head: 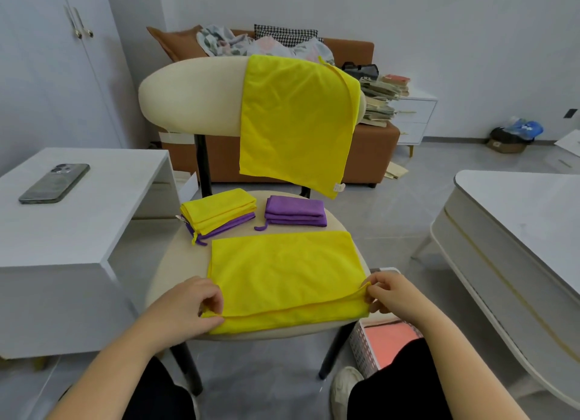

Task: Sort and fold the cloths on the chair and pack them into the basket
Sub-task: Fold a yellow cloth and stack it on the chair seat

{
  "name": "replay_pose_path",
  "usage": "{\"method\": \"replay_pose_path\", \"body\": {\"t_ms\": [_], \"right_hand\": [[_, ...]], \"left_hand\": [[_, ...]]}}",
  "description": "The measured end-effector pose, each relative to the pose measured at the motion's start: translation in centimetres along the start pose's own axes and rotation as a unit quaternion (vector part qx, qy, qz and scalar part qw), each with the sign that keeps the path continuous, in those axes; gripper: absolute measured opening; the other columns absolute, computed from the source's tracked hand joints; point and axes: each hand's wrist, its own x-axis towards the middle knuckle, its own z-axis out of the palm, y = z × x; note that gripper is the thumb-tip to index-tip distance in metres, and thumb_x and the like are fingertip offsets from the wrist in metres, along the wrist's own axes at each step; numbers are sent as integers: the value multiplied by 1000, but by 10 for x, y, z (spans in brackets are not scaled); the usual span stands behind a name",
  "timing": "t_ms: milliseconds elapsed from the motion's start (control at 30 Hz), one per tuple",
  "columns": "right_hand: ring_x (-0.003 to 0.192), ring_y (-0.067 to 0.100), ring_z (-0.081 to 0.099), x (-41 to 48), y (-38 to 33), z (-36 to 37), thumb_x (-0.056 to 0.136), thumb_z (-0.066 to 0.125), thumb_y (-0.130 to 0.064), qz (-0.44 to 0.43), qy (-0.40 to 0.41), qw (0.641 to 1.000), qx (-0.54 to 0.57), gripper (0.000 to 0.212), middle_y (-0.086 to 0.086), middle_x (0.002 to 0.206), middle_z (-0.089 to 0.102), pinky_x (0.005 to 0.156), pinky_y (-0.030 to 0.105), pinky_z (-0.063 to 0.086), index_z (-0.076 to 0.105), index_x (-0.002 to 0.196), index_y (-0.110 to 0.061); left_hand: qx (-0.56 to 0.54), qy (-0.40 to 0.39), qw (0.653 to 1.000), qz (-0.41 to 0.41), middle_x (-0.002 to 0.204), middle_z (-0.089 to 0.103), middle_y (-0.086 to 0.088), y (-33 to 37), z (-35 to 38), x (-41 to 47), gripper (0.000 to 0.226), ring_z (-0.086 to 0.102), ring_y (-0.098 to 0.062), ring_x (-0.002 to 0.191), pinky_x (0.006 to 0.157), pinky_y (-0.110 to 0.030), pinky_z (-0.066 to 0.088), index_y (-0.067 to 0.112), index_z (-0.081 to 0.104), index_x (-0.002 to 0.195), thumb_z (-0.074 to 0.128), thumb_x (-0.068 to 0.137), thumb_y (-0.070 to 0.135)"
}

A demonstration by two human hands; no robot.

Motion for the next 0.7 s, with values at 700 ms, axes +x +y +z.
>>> {"method": "replay_pose_path", "body": {"t_ms": [700], "right_hand": [[68,13,59,-4,-18,7,92,55,-7,8,-65,989,131,13,4,73,61,62,24,50,64,83,-13]], "left_hand": [[186,28,981,-53,107,46,16,31,10,22,56,45,-8,108,86,-28,24,37,49,104,31,63,70]]}}
